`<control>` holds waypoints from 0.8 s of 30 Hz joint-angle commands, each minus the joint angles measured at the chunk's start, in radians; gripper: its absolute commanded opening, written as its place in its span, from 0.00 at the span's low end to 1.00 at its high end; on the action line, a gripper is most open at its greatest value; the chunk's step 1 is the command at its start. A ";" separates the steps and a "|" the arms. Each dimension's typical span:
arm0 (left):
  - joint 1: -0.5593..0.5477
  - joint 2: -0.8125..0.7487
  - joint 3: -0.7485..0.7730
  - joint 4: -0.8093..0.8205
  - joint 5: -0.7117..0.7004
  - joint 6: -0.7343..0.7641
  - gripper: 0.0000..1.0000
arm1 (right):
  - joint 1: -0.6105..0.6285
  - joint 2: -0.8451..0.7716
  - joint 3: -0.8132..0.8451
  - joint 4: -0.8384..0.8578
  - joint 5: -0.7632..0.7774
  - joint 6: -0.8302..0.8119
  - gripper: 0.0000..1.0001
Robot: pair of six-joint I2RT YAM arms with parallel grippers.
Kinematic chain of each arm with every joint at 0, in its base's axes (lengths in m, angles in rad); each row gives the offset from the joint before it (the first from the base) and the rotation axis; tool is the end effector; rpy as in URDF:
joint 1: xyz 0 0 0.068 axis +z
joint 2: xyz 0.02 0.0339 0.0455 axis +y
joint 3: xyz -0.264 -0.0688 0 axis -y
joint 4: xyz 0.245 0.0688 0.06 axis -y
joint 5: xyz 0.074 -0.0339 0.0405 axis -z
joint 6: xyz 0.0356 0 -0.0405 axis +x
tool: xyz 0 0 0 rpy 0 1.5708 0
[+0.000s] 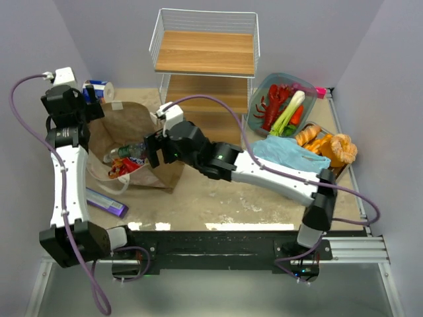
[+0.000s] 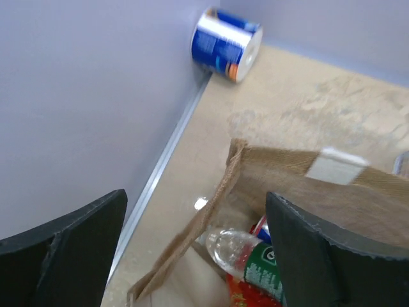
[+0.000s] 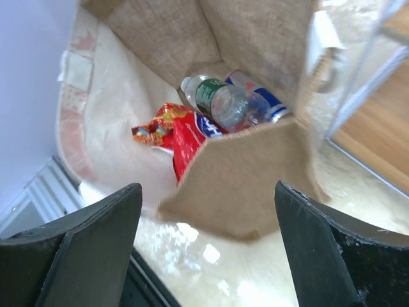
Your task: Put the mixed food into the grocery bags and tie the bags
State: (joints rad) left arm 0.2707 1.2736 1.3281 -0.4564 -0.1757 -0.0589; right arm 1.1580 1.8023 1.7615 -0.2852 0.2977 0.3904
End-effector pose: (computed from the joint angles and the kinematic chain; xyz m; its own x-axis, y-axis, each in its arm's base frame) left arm 0.2724 0.0821 0.3965 -0.3516 -0.1577 -0.9227 -0.4398 0.8980 0.0141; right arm 0.1821 0.3898 0.3858 -0.4096 -0.0285 -0.9118 -0.6578 0.7017 0.2736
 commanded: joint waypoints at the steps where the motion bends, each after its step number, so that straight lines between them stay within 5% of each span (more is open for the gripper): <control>1: -0.101 -0.112 0.080 0.085 -0.051 0.019 0.99 | -0.001 -0.228 -0.088 -0.043 0.093 -0.059 0.89; 6: -0.351 -0.193 0.077 0.087 -0.076 0.031 0.99 | -0.196 -0.397 -0.261 -0.161 0.021 0.001 0.91; 9: -0.563 -0.220 0.074 0.090 -0.106 0.044 0.99 | -0.297 -0.504 -0.362 -0.218 0.113 0.002 0.93; 12: -0.846 -0.183 0.088 0.081 -0.159 0.054 0.99 | -0.418 -0.602 -0.472 -0.253 0.169 0.011 0.99; 15: -0.999 -0.111 0.114 0.070 -0.144 0.054 0.99 | -0.605 -0.644 -0.594 -0.229 0.081 0.007 0.99; 20: -1.035 -0.091 0.035 0.203 0.292 0.002 1.00 | -0.684 -0.649 -0.683 -0.233 0.092 -0.005 0.99; 24: -1.035 -0.097 -0.098 0.337 0.455 -0.045 1.00 | -0.701 -0.597 -0.697 -0.256 0.156 -0.012 0.99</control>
State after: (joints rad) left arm -0.7624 1.2049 1.3209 -0.3038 0.0410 -0.0525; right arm 0.4622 1.1839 1.0611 -0.5388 0.4026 0.3893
